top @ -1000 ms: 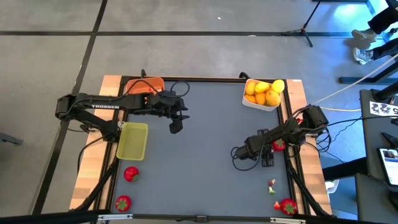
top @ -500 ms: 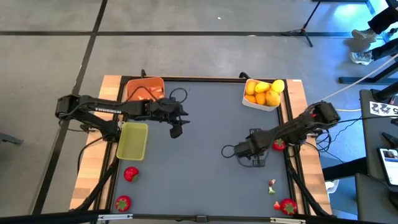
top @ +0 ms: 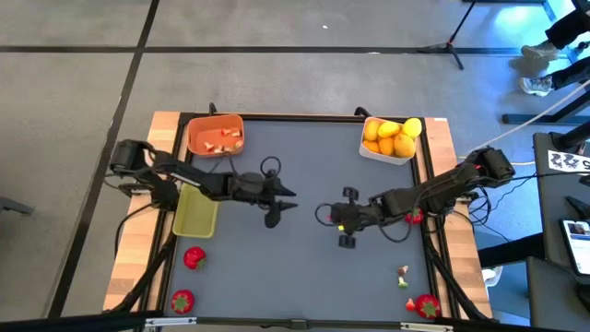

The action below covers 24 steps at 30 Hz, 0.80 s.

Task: Sort produce into baskets
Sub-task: Put the red mushroom into the orange bin

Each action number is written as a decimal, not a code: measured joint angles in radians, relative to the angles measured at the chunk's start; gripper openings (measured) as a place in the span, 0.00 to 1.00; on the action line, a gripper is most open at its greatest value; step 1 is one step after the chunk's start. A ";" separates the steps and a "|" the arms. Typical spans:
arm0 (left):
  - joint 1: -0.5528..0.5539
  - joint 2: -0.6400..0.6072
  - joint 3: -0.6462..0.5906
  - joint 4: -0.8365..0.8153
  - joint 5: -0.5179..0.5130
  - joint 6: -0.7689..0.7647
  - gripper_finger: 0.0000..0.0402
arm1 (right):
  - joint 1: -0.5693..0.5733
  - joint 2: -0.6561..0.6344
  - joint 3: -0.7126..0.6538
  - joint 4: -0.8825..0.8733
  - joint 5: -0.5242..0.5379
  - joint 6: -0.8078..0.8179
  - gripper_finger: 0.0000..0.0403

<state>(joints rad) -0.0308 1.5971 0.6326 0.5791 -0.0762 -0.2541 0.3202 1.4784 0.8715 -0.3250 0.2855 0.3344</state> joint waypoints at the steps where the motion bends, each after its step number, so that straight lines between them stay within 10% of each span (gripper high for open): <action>1: -0.009 0.018 0.005 0.034 0.008 0.014 0.43 | 0.000 -0.004 0.000 0.030 0.030 0.000 0.13; 24: -0.072 0.153 0.172 0.112 0.015 0.226 0.43 | 0.000 -0.008 0.000 0.379 0.125 -0.059 0.13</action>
<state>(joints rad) -0.1032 1.7496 0.8049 0.6911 -0.0608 -0.0280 0.3199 1.4708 0.8719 0.0536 0.4109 0.2756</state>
